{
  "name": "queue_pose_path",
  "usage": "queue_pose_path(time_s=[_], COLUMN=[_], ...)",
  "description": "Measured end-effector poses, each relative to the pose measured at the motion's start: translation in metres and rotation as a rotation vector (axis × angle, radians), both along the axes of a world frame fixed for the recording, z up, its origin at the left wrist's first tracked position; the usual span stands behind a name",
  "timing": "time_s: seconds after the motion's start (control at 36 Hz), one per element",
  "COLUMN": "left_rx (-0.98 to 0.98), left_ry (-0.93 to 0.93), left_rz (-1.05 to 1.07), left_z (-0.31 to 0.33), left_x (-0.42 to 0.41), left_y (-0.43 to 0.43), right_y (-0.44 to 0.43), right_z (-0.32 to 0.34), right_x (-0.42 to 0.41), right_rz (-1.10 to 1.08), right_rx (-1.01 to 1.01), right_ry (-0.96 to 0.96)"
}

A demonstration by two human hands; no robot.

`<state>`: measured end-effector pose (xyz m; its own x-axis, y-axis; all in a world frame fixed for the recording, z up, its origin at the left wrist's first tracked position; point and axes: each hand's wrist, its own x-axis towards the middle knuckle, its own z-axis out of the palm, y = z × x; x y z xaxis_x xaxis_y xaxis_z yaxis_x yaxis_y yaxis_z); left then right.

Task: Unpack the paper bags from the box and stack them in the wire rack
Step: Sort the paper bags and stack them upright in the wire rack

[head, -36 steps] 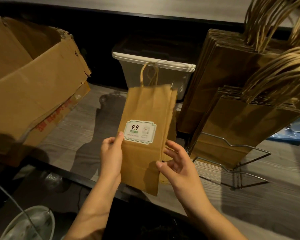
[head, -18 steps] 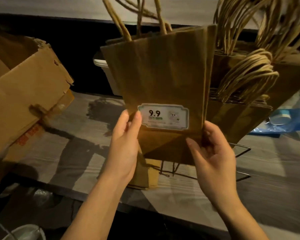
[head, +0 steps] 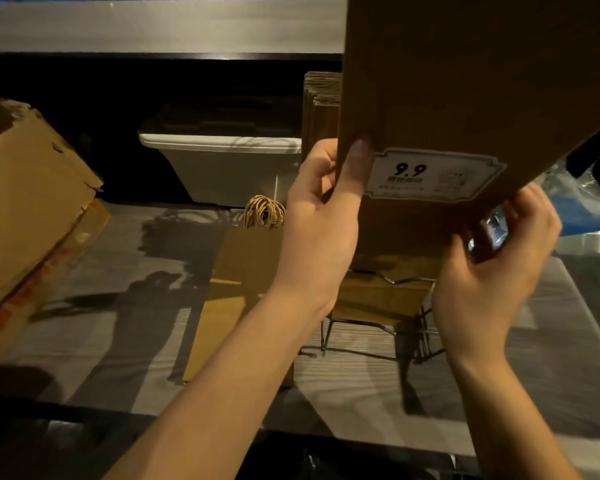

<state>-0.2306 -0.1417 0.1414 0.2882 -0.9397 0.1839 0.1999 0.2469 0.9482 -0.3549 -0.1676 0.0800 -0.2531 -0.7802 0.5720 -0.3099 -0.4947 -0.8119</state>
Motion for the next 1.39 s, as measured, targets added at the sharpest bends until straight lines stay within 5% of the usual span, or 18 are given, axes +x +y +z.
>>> queue_pose_path(time_s=[0.25,0.39,0.5,0.72,1.11,1.39], left_rx=[0.083,0.219,0.278,0.342,0.348,0.523], left_ry=[0.017,-0.078,0.005,-0.190,-0.252,-0.204], left_rz=[0.106,0.170,0.099,-0.062,-0.120,0.005], left_z=[-0.029,-0.061,-0.071,-0.069,-0.064,-0.083], left_x=[0.000,0.000,-0.001,-0.005,-0.001,0.032], left_y=[-0.011,-0.005,-0.002,-0.001,0.005,0.019], right_y=[-0.010,-0.004,-0.004,-0.010,0.008,0.041], right_z=[-0.030,-0.050,-0.050,-0.037,-0.034,-0.040], right_x=[-0.012,-0.013,-0.015,-0.008,0.004,0.031], right_rz=[-0.094,-0.002,0.085,0.247,0.181,0.183], right_rx=[0.048,0.141,0.231,0.311,0.225,0.027], right_ry=[0.107,-0.010,-0.082,-0.037,-0.124,0.147])
